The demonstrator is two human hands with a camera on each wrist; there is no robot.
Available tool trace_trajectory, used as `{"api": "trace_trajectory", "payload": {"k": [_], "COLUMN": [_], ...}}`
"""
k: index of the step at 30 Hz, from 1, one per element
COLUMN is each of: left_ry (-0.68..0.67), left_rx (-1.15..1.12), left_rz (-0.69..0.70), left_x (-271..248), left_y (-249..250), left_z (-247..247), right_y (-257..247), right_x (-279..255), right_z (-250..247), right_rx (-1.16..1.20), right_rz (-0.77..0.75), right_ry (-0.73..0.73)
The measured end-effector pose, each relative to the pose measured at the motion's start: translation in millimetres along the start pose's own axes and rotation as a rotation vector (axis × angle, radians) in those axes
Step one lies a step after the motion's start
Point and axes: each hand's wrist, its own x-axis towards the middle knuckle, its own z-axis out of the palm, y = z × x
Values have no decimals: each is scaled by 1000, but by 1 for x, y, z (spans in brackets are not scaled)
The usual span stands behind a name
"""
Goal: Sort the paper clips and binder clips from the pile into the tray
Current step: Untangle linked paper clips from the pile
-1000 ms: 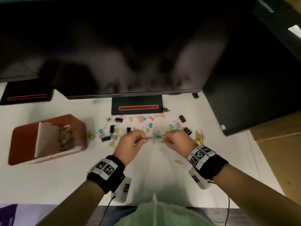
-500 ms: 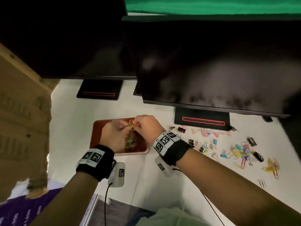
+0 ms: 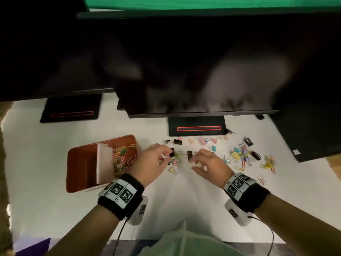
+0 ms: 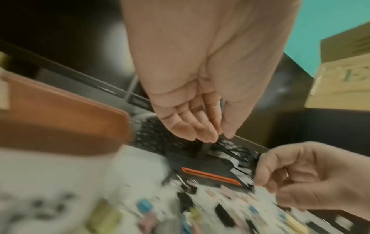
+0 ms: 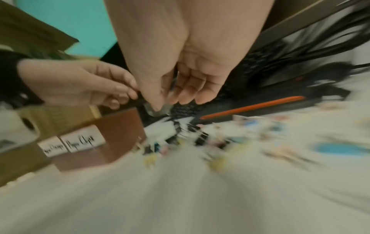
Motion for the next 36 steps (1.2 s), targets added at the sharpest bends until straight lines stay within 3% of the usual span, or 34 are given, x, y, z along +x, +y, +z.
{"api": "trace_trajectory", "payload": {"k": [5, 10, 16, 24, 28, 32, 36], "left_ry": [-255, -371, -327, -258, -297, -222, -113], "left_rx": [65, 199, 322, 367, 310, 164, 113], "left_rz": [106, 83, 65, 6, 7, 30, -12], "left_x": [19, 34, 44, 51, 50, 54, 63], "left_y": [44, 66, 79, 83, 91, 109, 122], "left_z": [81, 149, 190, 203, 206, 222, 245], "right_y": [73, 109, 128, 154, 182, 203, 208], "right_x": [-88, -127, -124, -119, -127, -130, -118], "right_z": [-25, -29, -30, -48, -72, -88, -93], "right_rx": [-166, -132, -58, -75, -25, -90, -106], "right_rz": [306, 349, 240, 268, 288, 283, 385], "right_ry": [-177, -264, -203, -314, -147, 109, 52]}}
